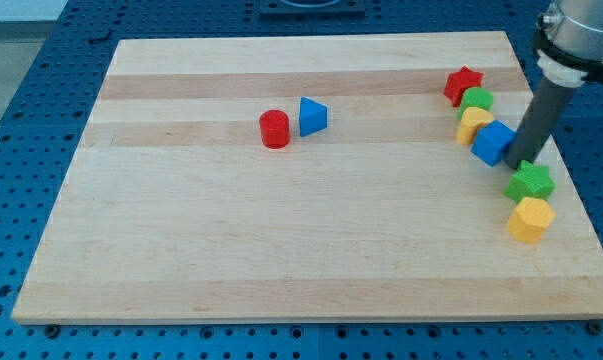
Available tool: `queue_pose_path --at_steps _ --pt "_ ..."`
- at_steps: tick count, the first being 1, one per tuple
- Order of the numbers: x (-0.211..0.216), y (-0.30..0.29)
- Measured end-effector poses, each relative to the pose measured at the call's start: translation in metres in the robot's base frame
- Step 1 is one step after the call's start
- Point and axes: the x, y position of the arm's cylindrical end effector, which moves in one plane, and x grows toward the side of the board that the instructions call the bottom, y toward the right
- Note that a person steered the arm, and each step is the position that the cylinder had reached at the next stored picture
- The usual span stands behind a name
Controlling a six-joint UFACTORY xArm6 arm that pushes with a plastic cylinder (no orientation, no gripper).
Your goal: Point your arm towards yellow hexagon
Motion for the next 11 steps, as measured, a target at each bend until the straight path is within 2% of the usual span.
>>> queue_pose_path --at_steps 2,4,5,7,11 --pt "0.006 -0.004" --pt "0.007 0.101" --pt "0.009 0.110" --pt "0.070 0.104" --pt "0.077 0.025"
